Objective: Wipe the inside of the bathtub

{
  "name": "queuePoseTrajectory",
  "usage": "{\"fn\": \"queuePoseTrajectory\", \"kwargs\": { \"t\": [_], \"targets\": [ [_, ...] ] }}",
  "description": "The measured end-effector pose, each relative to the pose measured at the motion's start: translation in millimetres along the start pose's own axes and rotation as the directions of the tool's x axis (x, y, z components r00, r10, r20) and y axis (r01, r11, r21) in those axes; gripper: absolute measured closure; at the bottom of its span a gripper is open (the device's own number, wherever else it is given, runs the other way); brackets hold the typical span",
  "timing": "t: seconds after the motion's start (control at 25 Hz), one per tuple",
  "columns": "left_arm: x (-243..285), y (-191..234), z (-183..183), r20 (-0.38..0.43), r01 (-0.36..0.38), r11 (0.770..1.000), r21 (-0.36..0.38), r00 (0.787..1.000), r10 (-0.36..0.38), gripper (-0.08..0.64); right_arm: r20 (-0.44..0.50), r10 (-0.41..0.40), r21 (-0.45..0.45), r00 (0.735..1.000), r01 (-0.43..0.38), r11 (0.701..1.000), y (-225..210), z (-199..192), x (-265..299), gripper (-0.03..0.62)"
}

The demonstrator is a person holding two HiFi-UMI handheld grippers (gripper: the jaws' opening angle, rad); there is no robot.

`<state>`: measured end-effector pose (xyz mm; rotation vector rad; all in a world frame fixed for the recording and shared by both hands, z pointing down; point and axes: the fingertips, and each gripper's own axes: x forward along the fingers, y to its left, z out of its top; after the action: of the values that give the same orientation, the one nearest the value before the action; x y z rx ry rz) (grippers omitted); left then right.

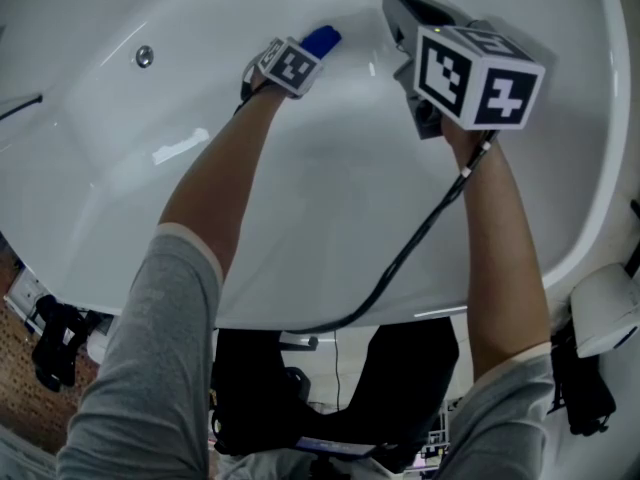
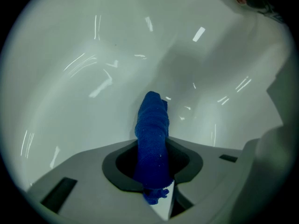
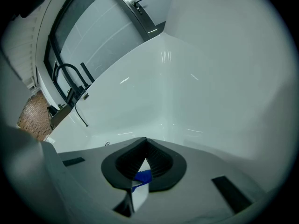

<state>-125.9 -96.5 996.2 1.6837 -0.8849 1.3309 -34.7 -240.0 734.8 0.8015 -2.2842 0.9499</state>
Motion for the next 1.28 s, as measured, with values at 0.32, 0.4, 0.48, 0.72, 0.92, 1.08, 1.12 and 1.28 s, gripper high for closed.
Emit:
{"fn": "queuePoseTrajectory", "kwargs": {
  "t": [0.32, 0.4, 0.48, 0.72, 0.92, 1.08, 1.12, 1.28],
  "targets": [
    [8.1, -46.9, 19.8, 0.005, 0.069, 0.996, 0.06, 0.998, -0.07, 0.439, 0.01, 0.004, 0.01, 1.0, -0.004, 1.0, 1.8, 3.7, -0.7, 0.583],
    [8.5, -59.8, 28.7, 0.021, 0.088, 0.993, 0.074, 0.996, -0.09, 0.439, 0.014, 0.003, 0.009, 1.0, -0.003, 1.0, 1.4, 5.9, -3.4, 0.583],
    [9.5, -70.8, 31.0, 0.012, 0.102, 0.992, 0.076, 0.995, -0.103, 0.439, 0.014, -0.001, 0.008, 1.0, 0.001, 1.0, 0.2, 6.3, -4.7, 0.583],
    [14.8, -99.9, 34.2, -0.013, 0.153, 0.983, 0.101, 0.988, -0.153, 0.439, 0.023, -0.003, 0.008, 1.0, 0.003, 1.0, 2.9, 10.5, -2.0, 0.583],
    [13.3, -115.9, 39.1, -0.052, 0.196, 0.976, 0.093, 0.98, -0.192, 0.44, 0.025, -0.006, 0.008, 1.0, 0.005, 1.0, -3.6, 10.4, -7.0, 0.583],
    [7.6, -163.8, 90.9, 0.187, 0.406, 0.906, 0.123, 0.887, -0.423, 0.44, 0.029, -0.002, 0.006, 1.0, 0.002, 1.0, -1.8, 13.7, -7.0, 0.583],
    [8.1, -162.5, 86.3, 0.169, 0.404, 0.908, 0.109, 0.893, -0.418, 0.44, 0.032, 0.002, 0.008, 0.999, -0.002, 1.0, -0.6, 14.4, -6.6, 0.583],
    [0.2, -170.6, 72.8, 0.114, 0.43, 0.9, 0.063, 0.893, -0.435, 0.44, 0.037, 0.01, 0.024, 0.999, -0.011, 1.0, -1.7, 11.2, -7.2, 0.583]
  ]
}}
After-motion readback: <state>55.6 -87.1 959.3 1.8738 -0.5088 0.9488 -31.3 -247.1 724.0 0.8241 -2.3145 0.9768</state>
